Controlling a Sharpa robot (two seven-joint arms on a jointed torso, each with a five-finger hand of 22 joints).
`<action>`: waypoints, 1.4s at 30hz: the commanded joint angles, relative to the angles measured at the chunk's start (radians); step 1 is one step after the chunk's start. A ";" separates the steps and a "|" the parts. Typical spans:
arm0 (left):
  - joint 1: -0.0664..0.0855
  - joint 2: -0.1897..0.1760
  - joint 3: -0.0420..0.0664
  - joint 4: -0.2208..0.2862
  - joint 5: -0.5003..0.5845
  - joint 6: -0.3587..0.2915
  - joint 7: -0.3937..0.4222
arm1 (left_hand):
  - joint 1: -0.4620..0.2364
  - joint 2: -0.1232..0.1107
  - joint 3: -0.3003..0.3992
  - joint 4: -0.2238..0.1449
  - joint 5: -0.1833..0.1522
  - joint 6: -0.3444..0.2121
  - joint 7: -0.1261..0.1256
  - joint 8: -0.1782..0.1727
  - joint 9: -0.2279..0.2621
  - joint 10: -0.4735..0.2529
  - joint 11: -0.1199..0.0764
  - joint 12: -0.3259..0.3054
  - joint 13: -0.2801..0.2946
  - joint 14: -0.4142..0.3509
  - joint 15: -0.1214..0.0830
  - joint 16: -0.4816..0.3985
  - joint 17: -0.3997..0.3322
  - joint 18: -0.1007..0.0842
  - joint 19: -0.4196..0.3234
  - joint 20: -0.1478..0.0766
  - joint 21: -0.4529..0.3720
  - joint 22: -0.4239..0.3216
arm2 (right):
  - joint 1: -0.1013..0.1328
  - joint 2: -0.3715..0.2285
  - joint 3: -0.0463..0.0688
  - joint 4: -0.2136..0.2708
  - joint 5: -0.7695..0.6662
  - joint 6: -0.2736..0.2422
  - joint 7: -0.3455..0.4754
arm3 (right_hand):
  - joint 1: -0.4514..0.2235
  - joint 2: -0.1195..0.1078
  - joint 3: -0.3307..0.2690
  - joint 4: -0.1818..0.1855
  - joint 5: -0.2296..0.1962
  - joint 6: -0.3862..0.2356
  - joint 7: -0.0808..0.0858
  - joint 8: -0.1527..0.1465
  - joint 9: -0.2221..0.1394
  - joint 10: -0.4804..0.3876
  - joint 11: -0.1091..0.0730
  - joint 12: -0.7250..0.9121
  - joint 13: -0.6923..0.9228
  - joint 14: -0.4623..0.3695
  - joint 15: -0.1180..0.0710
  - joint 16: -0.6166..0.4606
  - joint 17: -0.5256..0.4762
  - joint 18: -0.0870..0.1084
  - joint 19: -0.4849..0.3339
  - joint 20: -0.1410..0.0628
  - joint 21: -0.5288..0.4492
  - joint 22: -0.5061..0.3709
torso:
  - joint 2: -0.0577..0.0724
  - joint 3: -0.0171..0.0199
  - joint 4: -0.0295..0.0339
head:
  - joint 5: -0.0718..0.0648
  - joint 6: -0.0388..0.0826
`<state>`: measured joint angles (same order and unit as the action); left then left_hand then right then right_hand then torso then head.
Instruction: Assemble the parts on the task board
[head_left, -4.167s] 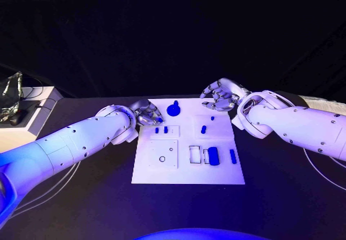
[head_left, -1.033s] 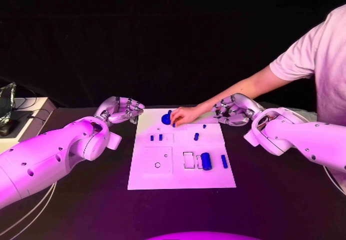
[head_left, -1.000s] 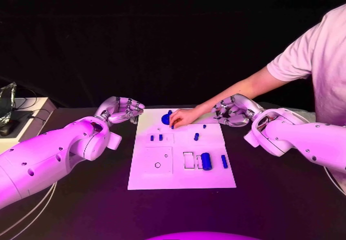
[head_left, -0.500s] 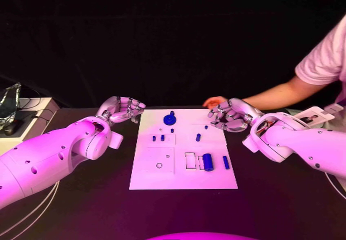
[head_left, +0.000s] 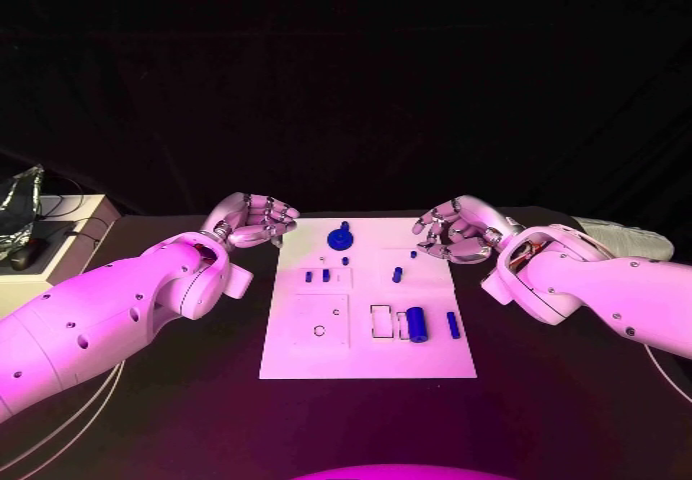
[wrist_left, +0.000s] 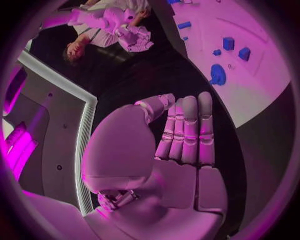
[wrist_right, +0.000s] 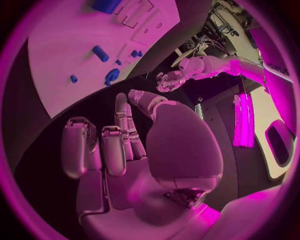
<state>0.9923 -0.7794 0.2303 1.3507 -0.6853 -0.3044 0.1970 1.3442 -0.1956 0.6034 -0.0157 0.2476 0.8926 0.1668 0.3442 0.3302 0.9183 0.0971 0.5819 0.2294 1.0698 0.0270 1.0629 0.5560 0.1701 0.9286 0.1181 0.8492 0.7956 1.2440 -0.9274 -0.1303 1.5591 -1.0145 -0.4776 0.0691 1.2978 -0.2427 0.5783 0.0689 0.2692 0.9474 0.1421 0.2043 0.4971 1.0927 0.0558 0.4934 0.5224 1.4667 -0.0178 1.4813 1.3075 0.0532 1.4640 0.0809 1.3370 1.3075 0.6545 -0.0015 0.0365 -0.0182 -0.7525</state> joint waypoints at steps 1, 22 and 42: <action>0.004 0.025 0.002 -0.015 -0.266 0.066 -0.061 | -0.012 -0.024 -0.016 0.005 0.002 -0.017 0.009 -0.021 -0.012 0.007 0.016 -0.065 -0.037 -0.001 0.012 -0.004 0.001 0.012 0.001 0.014 -0.011 -0.006 | 0.000 0.009 0.000 -0.012 0.009 -0.031 0.025 | -0.001 -0.006 0.002 0.004 -0.003 0.004 0.005 -0.008 0.002 -0.009 0.007 -0.040 -0.033 0.063 0.003 -0.001 0.075 -0.008 0.044 0.002 0.001 0.173 | 0.001 0.0009 -0.0029 | 0.000 0.001; 0.092 0.222 -0.039 -0.167 -0.651 0.178 -0.204 | -0.005 -0.044 -0.075 0.040 0.004 -0.015 0.005 -0.032 -0.024 0.026 0.020 -0.155 -0.094 0.045 0.019 0.103 0.067 0.014 0.046 0.026 -0.017 -0.018 | 0.013 0.067 0.002 -0.075 0.082 -0.076 0.064 | 0.000 -0.006 0.000 0.006 -0.001 0.000 0.015 -0.014 0.005 -0.014 0.022 -0.131 -0.116 0.059 0.014 -0.007 0.062 -0.002 0.035 0.012 -0.036 0.161 | 0.009 0.0057 -0.0036 | 0.003 0.000; 0.135 0.325 -0.100 -0.256 -0.764 0.229 -0.243 | 0.007 -0.048 -0.067 0.046 0.003 0.009 0.004 -0.028 -0.027 0.019 0.022 -0.179 -0.105 0.112 0.020 0.207 0.176 0.012 0.071 0.024 0.032 0.018 | 0.028 0.100 0.003 -0.092 0.086 -0.072 0.065 | 0.001 -0.006 0.000 0.006 0.001 -0.001 0.017 -0.016 0.005 -0.014 0.024 -0.147 -0.132 0.059 0.016 -0.006 0.063 -0.002 0.035 0.014 -0.037 0.161 | 0.021 0.0083 -0.0085 | 0.005 -0.003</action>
<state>1.1251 -0.4595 0.1300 1.0970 -1.4133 -0.0959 -0.0378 1.3398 -0.2421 0.5341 0.0250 0.2476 0.8956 0.1680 0.3102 0.3045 0.9404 0.1178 0.4082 0.1247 1.1787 0.0459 1.2695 0.7321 0.1699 0.9988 0.1413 0.8810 0.8139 1.2716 -0.8286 -0.1278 1.4675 -0.9284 -0.5496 0.1192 1.2978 -0.2427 0.5782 0.0689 0.2692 0.9441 0.1525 0.1921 0.5006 1.0799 0.0745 0.3524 0.3909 1.4667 -0.0104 1.4775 1.3075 0.0532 1.4642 0.0882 1.3052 1.3073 0.6704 0.0054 0.0301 -0.0144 -0.7569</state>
